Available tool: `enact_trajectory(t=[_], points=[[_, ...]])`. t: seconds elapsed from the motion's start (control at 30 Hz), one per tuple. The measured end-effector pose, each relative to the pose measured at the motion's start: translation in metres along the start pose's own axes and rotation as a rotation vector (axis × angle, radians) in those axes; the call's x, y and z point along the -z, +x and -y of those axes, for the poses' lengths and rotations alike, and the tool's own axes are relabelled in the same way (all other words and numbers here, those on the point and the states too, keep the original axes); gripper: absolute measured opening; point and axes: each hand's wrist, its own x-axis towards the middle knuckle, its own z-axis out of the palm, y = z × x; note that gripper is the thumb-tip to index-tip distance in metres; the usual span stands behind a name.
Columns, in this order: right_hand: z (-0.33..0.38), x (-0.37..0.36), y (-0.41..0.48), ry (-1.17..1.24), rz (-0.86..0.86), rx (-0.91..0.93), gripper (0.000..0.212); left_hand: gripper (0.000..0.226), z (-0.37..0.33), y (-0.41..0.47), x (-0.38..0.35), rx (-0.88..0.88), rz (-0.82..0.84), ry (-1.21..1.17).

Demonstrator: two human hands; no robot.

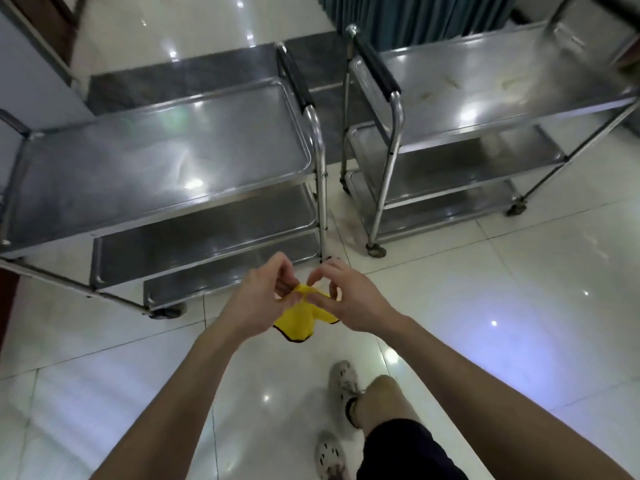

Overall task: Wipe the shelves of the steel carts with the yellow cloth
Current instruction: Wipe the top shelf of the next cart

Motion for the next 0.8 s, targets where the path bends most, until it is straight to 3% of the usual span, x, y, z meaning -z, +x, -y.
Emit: enact_trajectory(t=[0.17,0.27,0.33,0.43,0.53,0.8], points=[[-0.031,0.065,-0.023,0.036,0.016,-0.018,0.018,0.041,-0.052,0.029,-0.05,-0.031,0.025,-0.03],[-0.072,0.111,-0.023,0.022,-0.026,-0.006,0.008,0.054,-0.074,0.073,-0.082,0.043,0.277,0.137],[-0.102,0.147,-0.02,0.034,-0.054,0.005,0.008,0.044,-0.085,0.107,-0.107,0.033,0.366,0.289],[-0.147,0.203,-0.015,0.007,-0.107,-0.03,0.013,0.021,-0.112,0.157,-0.138,0.06,0.251,0.422],[-0.183,0.259,-0.005,0.0,-0.188,-0.081,0.011,0.021,-0.143,0.204,-0.149,0.143,0.113,0.267],[-0.228,0.357,0.049,0.066,-0.399,-0.116,0.009,0.024,-0.199,0.312,-0.146,0.08,0.067,0.157]])
